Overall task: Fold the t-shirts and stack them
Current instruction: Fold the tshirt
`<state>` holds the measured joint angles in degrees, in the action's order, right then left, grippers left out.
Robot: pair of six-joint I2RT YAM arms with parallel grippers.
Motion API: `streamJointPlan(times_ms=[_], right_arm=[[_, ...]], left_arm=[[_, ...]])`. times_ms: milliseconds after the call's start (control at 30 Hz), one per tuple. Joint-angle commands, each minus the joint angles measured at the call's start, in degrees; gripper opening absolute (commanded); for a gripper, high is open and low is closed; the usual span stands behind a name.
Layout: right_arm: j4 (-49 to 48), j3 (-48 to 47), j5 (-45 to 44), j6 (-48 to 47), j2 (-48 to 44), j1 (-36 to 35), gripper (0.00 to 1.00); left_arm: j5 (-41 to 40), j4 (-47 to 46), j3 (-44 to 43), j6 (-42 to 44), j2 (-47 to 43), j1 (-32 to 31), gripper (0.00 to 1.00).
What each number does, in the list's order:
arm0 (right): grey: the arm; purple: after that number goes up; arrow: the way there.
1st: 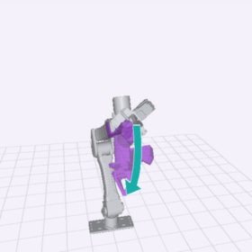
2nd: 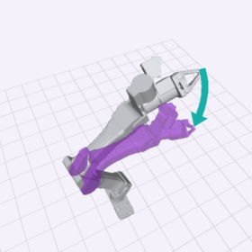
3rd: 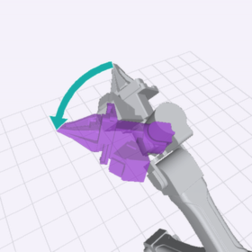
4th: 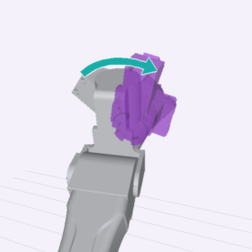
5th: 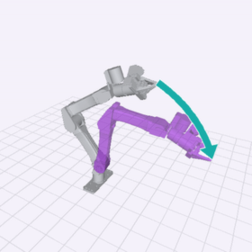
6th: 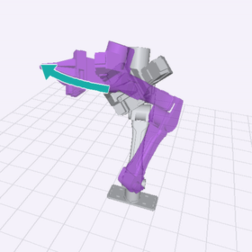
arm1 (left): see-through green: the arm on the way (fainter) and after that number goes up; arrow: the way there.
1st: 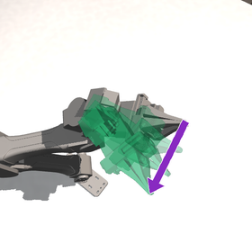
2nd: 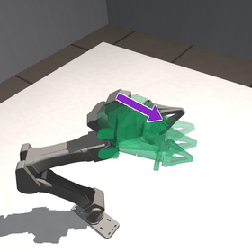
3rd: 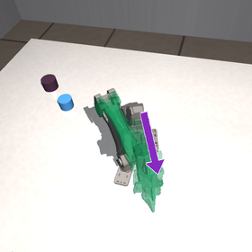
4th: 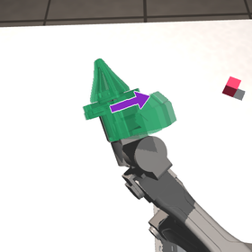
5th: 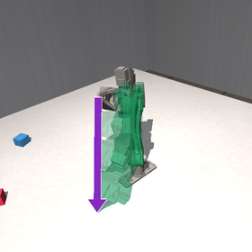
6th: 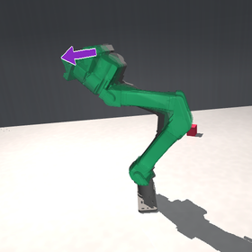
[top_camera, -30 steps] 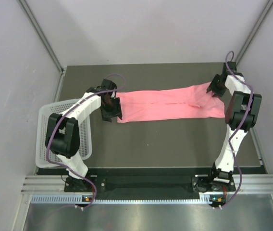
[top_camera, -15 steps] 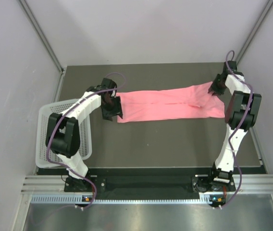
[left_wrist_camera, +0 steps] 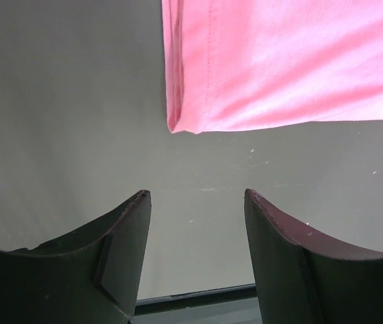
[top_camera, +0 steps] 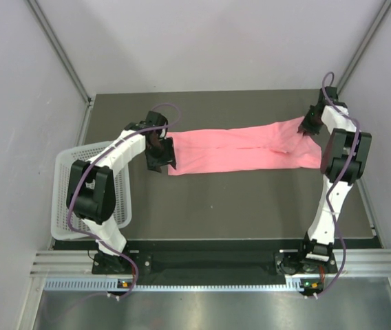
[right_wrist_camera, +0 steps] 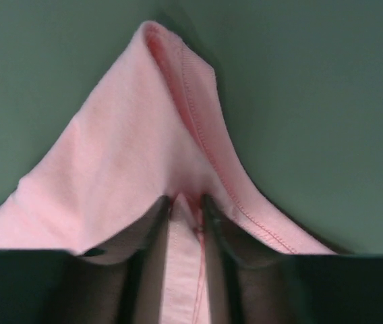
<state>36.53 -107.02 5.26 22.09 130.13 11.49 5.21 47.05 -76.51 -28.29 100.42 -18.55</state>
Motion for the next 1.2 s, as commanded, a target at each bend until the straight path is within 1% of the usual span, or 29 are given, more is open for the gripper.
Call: streamJointPlan(times_ms=[0, 67, 100, 200, 367, 533, 733, 933, 1067, 1167], right_arm=[[0.38, -3.89, 0.19, -0.64, 0.66, 0.29, 0.22], [0.64, -4.60, 0.98, -0.38, 0.13, 0.20, 0.15], [0.64, -4.77, 1.07, -0.20, -0.31, 0.12, 0.08], [1.00, -5.39, 1.16, 0.50, -1.80, -0.67, 0.00], [0.29, -6.18, 2.04, 1.99, -3.91, -1.90, 0.00], [1.69, -9.34, 2.92, 2.70, -2.69, -2.17, 0.00], [0.91, -8.99, 2.74, 3.40, -2.60, -2.43, 0.00], [0.91, -10.57, 2.48, 3.31, 0.12, -2.17, 0.00], [0.29, -10.75, 2.48, 3.75, 1.62, -1.91, 0.02], [-0.50, -11.36, 2.65, 4.45, 2.94, -1.64, 0.05]], left_arm=[[-0.03, 0.41, -2.41, 0.87, -0.58, -0.18, 0.62], [0.06, 0.41, -2.68, 0.78, -0.32, -0.18, 0.62], [0.06, 0.24, -2.85, 0.70, -0.23, -0.18, 0.62], [0.59, -0.20, -2.68, 0.43, -0.05, -0.18, 0.62], [1.47, -0.82, -2.50, 0.08, 0.56, -0.26, 0.62], [1.55, -0.99, -2.59, 0.17, 0.65, -0.18, 0.62], [1.38, -0.73, -2.33, 0.08, 0.65, -0.26, 0.62], [1.82, -0.47, -3.38, 0.17, 1.53, -0.26, 0.62], [1.91, -0.11, -3.73, 0.26, 1.97, -0.18, 0.62], [1.99, 0.06, -3.73, 0.34, 2.06, -0.26, 0.62]])
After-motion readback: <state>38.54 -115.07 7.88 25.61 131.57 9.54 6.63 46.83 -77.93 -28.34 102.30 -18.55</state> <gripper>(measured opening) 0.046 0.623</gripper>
